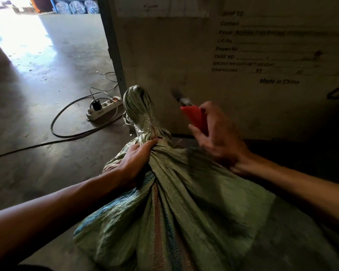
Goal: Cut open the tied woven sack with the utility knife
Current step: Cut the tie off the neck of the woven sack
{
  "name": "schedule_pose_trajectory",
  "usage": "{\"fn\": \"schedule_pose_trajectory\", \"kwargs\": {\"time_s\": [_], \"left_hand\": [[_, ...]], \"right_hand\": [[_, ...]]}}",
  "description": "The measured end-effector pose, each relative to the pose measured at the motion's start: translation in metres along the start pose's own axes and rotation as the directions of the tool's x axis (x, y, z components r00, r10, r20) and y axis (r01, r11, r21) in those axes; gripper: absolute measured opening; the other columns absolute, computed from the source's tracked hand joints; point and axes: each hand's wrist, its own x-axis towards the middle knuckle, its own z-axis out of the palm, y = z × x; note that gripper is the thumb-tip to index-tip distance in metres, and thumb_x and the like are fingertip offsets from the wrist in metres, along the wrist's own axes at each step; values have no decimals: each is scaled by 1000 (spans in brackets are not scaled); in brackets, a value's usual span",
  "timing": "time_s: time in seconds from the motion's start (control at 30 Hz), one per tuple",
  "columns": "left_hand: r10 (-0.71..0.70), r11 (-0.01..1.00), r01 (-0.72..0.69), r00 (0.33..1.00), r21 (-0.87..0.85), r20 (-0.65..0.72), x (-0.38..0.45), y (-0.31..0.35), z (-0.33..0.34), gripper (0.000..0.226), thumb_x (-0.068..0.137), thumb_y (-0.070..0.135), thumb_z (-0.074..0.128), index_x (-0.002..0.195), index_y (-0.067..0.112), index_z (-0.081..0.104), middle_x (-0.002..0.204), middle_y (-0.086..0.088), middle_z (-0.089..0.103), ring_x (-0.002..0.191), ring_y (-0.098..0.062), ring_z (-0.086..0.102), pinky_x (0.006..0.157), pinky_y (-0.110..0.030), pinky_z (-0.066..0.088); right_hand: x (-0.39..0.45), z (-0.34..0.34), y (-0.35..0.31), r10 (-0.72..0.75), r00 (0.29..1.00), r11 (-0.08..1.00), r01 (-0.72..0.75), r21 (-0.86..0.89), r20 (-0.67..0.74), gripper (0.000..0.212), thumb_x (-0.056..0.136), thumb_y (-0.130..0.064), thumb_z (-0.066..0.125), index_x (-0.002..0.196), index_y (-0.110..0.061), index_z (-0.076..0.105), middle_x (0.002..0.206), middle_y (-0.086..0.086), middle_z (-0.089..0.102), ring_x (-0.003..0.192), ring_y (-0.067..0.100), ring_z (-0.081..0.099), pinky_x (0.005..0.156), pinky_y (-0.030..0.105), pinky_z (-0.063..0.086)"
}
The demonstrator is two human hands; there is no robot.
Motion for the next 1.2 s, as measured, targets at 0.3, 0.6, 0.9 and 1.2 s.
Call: {"fn": "schedule_pose_trajectory", "kwargs": {"time_s": [0.3, 0.6, 0.9, 1.2], "left_hand": [[273, 955, -292, 935, 54, 224, -17, 10, 13, 20, 87, 21, 59, 100, 8, 66, 87, -1, 76, 79, -10, 70, 64, -19, 55], [530, 649, -298, 837, 700, -134, -10, 65, -4, 71, 59, 79, 53, 96, 19, 62, 78, 0, 70, 67, -13, 65, 51, -29, 50], [414, 908, -419, 901, -11, -131, 12, 58, -8, 28, 92, 23, 52, 118, 11, 52, 85, -3, 71, 73, -14, 71, 56, -21, 56], [258, 953, -284, 944, -110, -204, 23, 44, -21, 32, 97, 27, 43, 118, 6, 54, 89, -5, 68, 75, -16, 66, 50, -21, 54]], "right_hand": [[20, 19, -9, 446, 891, 638, -379, 670, 79, 37, 73, -27, 75, 102, -12, 57, 91, 1, 65, 81, 15, 65, 68, 26, 55], [30, 31, 1, 376, 920, 573, -323, 753, 109, 48, 69, -6, 77, 111, -11, 53, 95, 0, 67, 83, 10, 67, 75, 29, 59], [17, 33, 4, 290, 929, 752, -369, 546, 229, 4, 86, -17, 61, 89, -14, 62, 74, 13, 64, 62, 11, 58, 60, 28, 48], [-3, 11, -3, 68, 925, 937, -187, 293, 373, 15, 96, -28, 42, 81, -26, 47, 57, -3, 47, 48, 12, 49, 43, 27, 37]]}}
